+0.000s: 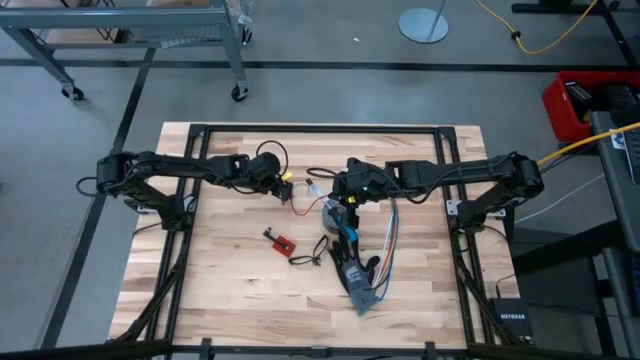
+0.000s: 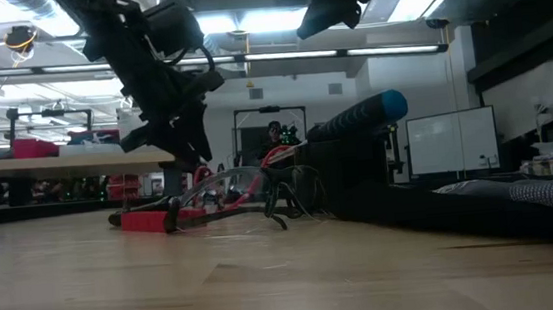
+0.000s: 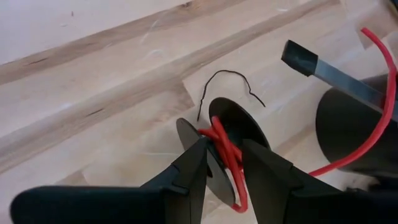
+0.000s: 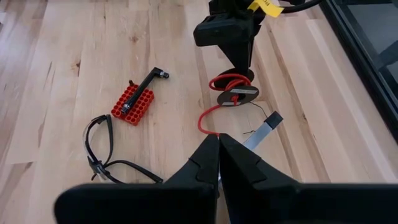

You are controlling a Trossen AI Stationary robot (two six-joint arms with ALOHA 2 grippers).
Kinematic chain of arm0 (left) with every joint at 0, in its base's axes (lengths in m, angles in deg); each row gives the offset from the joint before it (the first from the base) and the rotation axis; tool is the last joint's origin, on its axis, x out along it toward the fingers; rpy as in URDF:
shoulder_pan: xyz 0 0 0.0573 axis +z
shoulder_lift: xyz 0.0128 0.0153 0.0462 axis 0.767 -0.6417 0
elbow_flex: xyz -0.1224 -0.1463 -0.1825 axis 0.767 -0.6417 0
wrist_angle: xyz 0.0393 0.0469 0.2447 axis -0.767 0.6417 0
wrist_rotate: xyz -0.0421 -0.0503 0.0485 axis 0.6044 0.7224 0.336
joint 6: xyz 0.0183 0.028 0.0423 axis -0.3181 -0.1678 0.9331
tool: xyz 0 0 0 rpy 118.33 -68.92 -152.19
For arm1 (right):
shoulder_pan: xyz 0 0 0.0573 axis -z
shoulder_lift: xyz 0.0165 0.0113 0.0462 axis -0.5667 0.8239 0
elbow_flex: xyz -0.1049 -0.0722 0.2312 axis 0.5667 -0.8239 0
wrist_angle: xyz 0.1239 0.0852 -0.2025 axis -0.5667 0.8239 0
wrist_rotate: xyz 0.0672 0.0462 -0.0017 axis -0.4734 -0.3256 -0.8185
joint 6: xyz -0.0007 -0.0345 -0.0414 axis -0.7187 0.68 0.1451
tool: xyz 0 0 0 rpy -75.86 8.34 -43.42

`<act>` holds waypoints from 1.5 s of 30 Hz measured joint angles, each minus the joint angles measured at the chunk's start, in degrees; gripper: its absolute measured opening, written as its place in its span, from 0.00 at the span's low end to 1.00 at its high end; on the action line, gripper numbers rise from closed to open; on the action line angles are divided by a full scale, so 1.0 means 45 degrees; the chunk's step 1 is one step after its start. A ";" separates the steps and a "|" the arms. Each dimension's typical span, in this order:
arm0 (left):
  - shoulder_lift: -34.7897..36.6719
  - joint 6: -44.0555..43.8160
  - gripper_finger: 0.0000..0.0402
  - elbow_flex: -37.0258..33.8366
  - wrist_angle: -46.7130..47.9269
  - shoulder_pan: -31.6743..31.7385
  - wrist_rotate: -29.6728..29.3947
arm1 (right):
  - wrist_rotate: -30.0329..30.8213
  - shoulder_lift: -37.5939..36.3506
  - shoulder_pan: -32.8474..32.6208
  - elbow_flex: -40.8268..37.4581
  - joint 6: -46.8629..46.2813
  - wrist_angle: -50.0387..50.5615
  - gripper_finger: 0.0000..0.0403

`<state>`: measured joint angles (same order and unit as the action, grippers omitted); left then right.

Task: Coil cords
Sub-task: Coil the red wire around the spool

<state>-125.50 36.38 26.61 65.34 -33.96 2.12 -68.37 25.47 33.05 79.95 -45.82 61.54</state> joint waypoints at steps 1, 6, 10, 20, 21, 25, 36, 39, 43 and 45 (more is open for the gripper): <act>0.0000 -0.0086 0.23 0.0000 0.0000 0.0000 -0.0005 | 0.0000 0.0000 0.0000 0.0000 0.0001 0.0002 0.04; 0.0000 -0.0292 0.23 0.0000 0.0023 0.0000 0.0000 | 0.0000 0.0000 0.0000 0.0000 -0.0004 -0.0001 0.04; 0.0000 -0.0377 0.23 0.0000 0.0426 0.0000 0.0000 | 0.0000 0.0000 0.0000 0.0000 -0.0004 -0.0001 0.04; -0.0036 -0.0404 0.23 0.0000 0.0556 0.0000 0.0000 | 0.0000 0.0000 0.0000 0.0003 -0.0004 0.0004 0.04; -0.0044 -0.0404 0.23 0.0000 0.0565 0.0000 0.0000 | 0.0001 0.0000 0.0000 0.0002 -0.0004 0.0004 0.04; -0.0107 -0.0404 0.20 0.0000 0.0568 0.0000 0.0005 | 0.0004 0.0000 0.0000 0.0004 -0.0004 0.0004 0.04; -0.0277 -0.0221 0.02 0.0000 0.0536 -0.0107 0.0003 | 0.0005 0.0000 -0.0005 0.0005 -0.0004 0.0001 0.04; -0.0282 0.0388 0.01 -0.0005 0.0554 -0.0108 0.0005 | 0.0005 0.0000 -0.0004 0.0005 -0.0004 0.0004 0.04; -0.0282 0.1080 0.00 -0.0005 0.0549 -0.0117 -0.0359 | 0.0005 0.0000 -0.0005 0.0005 -0.0004 0.0006 0.04; -0.0282 0.1374 0.00 -0.0005 0.0492 -0.0112 -0.0853 | 0.0005 0.0000 -0.0005 0.0005 -0.0004 0.0013 0.04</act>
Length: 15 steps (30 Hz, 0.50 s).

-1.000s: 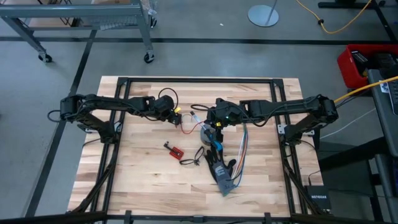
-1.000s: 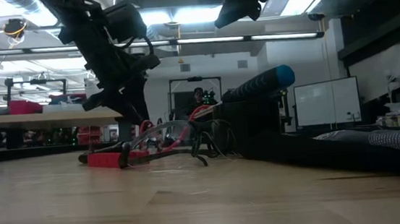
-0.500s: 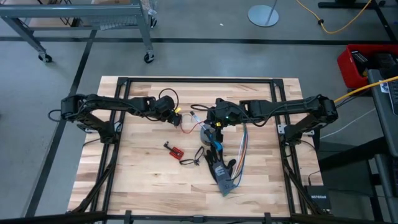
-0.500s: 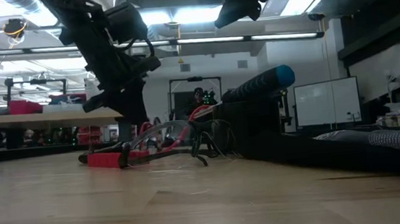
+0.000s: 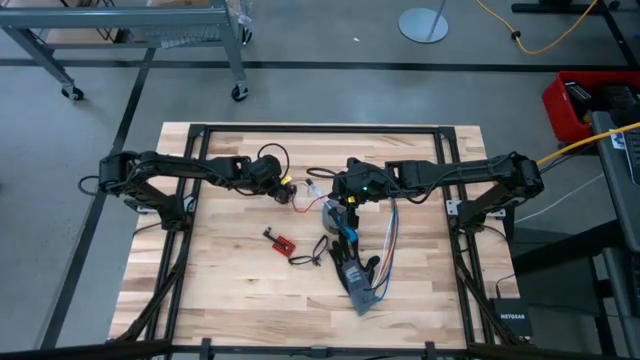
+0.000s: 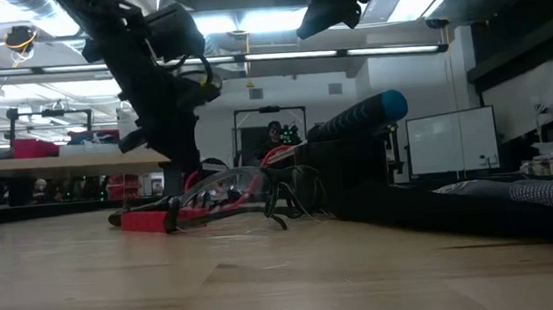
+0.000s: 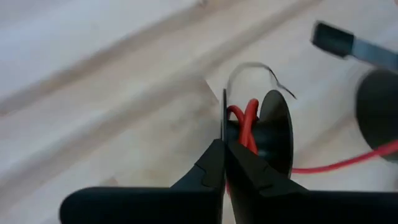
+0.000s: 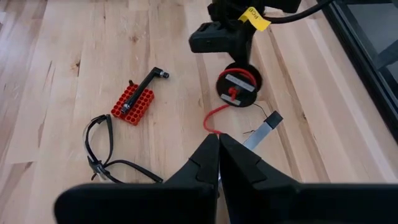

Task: Coil cords
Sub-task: Coil the red wire around the spool

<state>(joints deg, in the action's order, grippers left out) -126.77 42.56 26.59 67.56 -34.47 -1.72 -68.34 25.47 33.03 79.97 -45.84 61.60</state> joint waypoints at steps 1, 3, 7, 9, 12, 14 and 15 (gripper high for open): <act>0.0000 0.0116 0.00 0.0000 -0.0037 0.0000 -0.0270 | 0.0004 0.0000 0.0000 0.0000 0.0000 0.0000 0.04; 0.0001 0.0333 0.00 0.0000 -0.0110 0.0011 -0.0700 | 0.0124 0.0000 0.0000 0.0000 0.0000 0.0000 0.04; 0.0191 0.0731 0.00 0.0000 -0.0652 0.0090 -0.1385 | 0.0729 0.0000 -0.0005 0.0000 0.0003 0.0028 0.04; 0.0455 0.0984 0.00 0.0000 -0.0890 0.0134 -0.1745 | 0.1143 0.0000 -0.0005 0.0000 0.0009 0.0062 0.04; 0.1092 0.1201 0.00 0.0000 -0.1073 0.0217 -0.2493 | 0.1467 0.0000 -0.0005 0.0000 0.0010 0.0063 0.04; 0.1660 0.1274 0.00 0.0000 -0.1110 0.0288 -0.2968 | 0.1491 0.0000 -0.0005 0.0000 0.0010 0.0077 0.04; 0.1994 0.1283 0.00 0.0000 -0.1145 0.0306 -0.3118 | 0.1496 0.0000 -0.0005 0.0000 0.0010 0.0073 0.04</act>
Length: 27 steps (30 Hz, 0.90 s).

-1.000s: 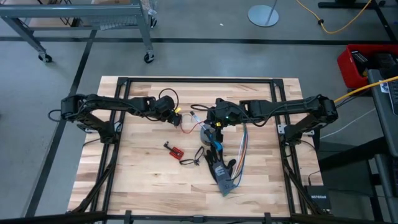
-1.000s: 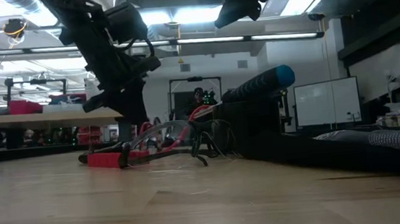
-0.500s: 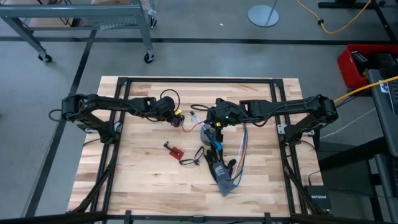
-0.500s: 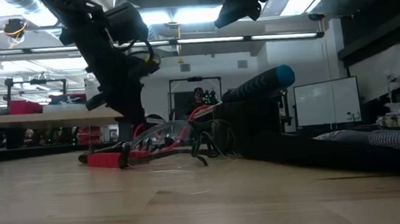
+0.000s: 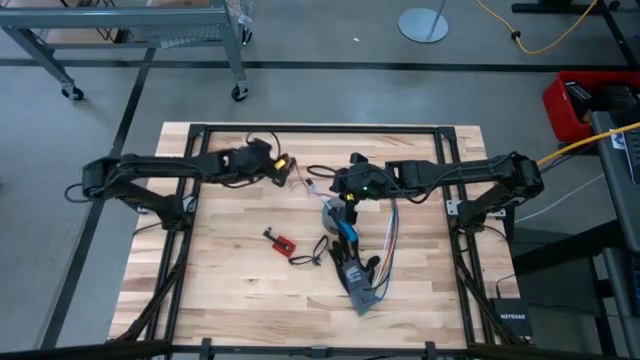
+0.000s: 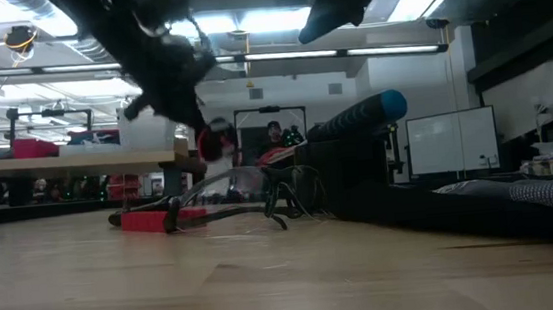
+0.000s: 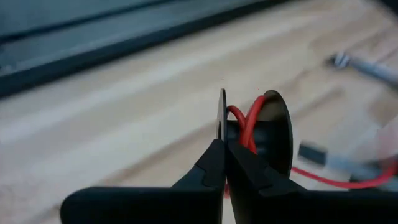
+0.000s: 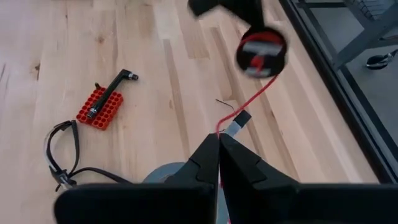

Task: Coil cords
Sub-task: Coil the red wire around the spool

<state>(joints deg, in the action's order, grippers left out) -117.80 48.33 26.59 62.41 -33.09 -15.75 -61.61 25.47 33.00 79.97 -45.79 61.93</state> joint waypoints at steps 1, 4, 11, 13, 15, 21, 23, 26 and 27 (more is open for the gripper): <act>0.0347 0.0066 0.00 0.0000 -0.0009 0.0002 -0.0104 | 0.0000 0.0000 0.0000 0.0000 0.0000 0.0009 0.04; 0.1453 0.0395 0.00 0.0000 -0.0145 -0.0002 -0.0274 | 0.0000 0.0000 0.0000 0.0000 0.0000 0.0001 0.04; 0.3944 0.1085 0.00 0.0000 -0.0133 -0.0236 -0.0269 | 0.0267 0.0000 0.0010 0.0000 -0.0005 -0.0054 0.04; 0.4548 0.1349 0.00 0.0000 -0.0128 -0.0407 -0.0265 | 0.0257 0.0000 0.0010 0.0000 -0.0005 -0.0101 0.04; 0.5029 0.1520 0.00 0.0000 -0.0124 -0.0628 -0.0252 | 0.0257 0.0000 0.0012 0.0000 -0.0005 -0.0292 0.04; 0.5719 0.2039 0.00 0.0000 -0.0129 -0.1570 -0.0050 | 0.0267 0.0000 0.0010 0.0000 -0.0009 -0.0887 0.04; 0.5724 0.2154 0.00 0.0000 -0.0129 -0.1930 0.0234 | 0.0265 0.0000 0.0010 0.0000 -0.0002 -0.0926 0.04; 0.5700 0.2353 0.00 0.0000 -0.0119 -0.2456 0.0353 | 0.0267 0.0005 0.0010 0.0000 0.0010 -0.0977 0.04; 0.5700 0.2354 0.00 0.0000 -0.0119 -0.2607 0.0353 | 0.0267 0.0005 0.0010 0.0000 0.0010 -0.0977 0.04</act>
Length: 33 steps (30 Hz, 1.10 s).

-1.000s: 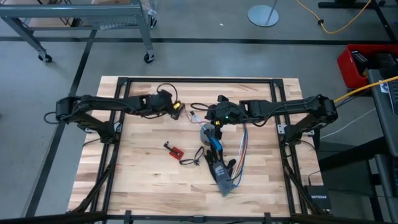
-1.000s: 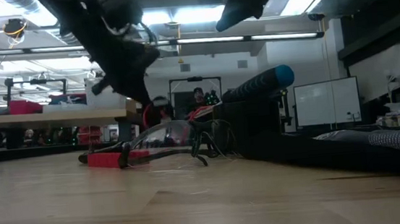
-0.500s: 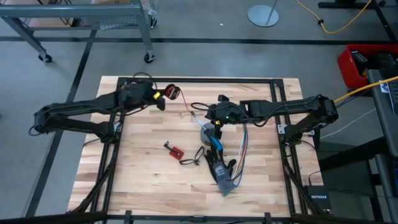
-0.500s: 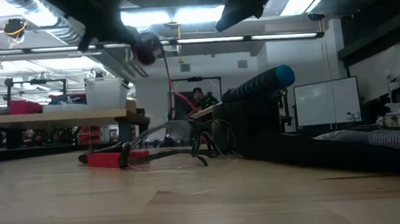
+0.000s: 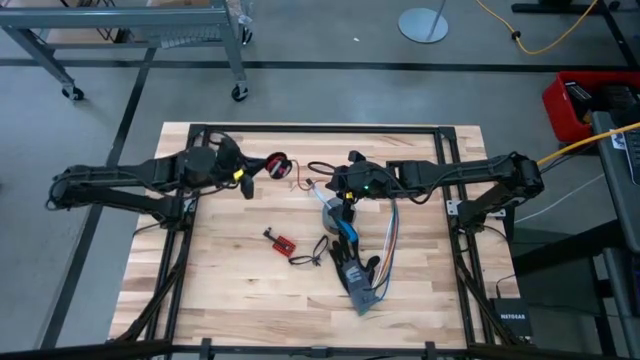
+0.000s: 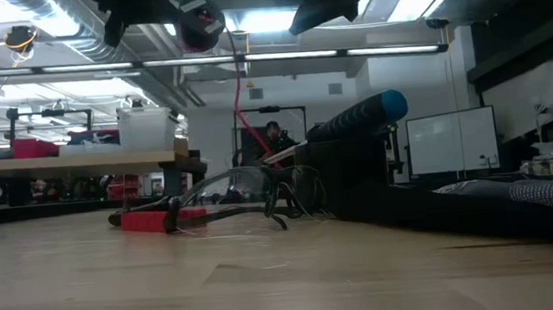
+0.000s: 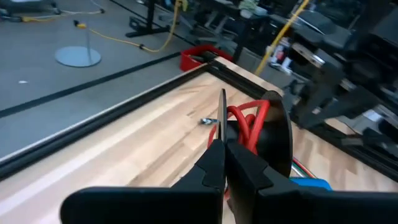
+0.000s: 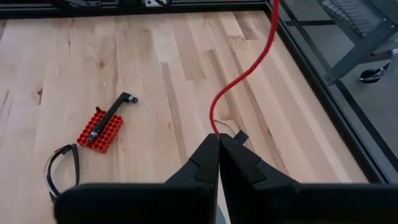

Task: Coil cords
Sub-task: Coil the red wire around the spool

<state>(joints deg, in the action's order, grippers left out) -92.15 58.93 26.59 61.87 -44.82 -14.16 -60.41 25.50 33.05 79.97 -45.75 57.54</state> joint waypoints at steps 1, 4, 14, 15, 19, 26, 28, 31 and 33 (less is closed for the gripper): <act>0.0000 0.0000 0.00 0.0000 0.0000 -0.0139 0.0000 | 0.0000 0.0000 0.0000 0.0000 0.0000 0.0005 0.04; 0.0000 0.0024 0.00 0.0000 0.0000 -0.0509 -0.0005 | -0.0002 0.0000 0.0000 0.0000 0.0004 0.0005 0.04; -0.0010 0.0019 0.00 0.0000 -0.0012 -0.1197 -0.0010 | -0.0110 0.0000 0.0000 0.0000 0.0010 0.0000 0.04; -0.0010 0.0019 0.00 0.0000 -0.0015 -0.1227 -0.0010 | -0.0107 0.0000 0.0000 0.0000 0.0010 -0.0008 0.04; -0.0010 0.0019 0.00 0.0000 -0.0019 -0.1279 -0.0010 | -0.0002 0.0000 0.0000 0.0000 -0.0068 0.0004 0.04; -0.0010 0.0019 0.00 0.0000 -0.0019 -0.1279 -0.0019 | 0.0000 0.0133 0.0000 0.0000 -0.0141 0.0197 0.04; -0.0010 0.0019 0.00 0.0000 -0.0020 -0.1279 -0.0019 | 0.0000 0.0255 0.0000 0.0005 -0.0140 0.0232 0.04; -0.0015 0.0020 0.00 0.0000 -0.0019 -0.1274 -0.0022 | 0.0005 0.0526 0.0000 0.0005 -0.0053 0.0443 0.04; -0.0015 0.0104 0.00 0.0000 -0.0019 -0.1274 -0.0021 | 0.0005 0.0713 0.0000 0.0005 -0.0045 0.0441 0.04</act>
<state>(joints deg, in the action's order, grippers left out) -92.21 59.40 26.59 61.78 -50.55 -14.26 -60.39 28.70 33.05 79.99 -45.95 59.52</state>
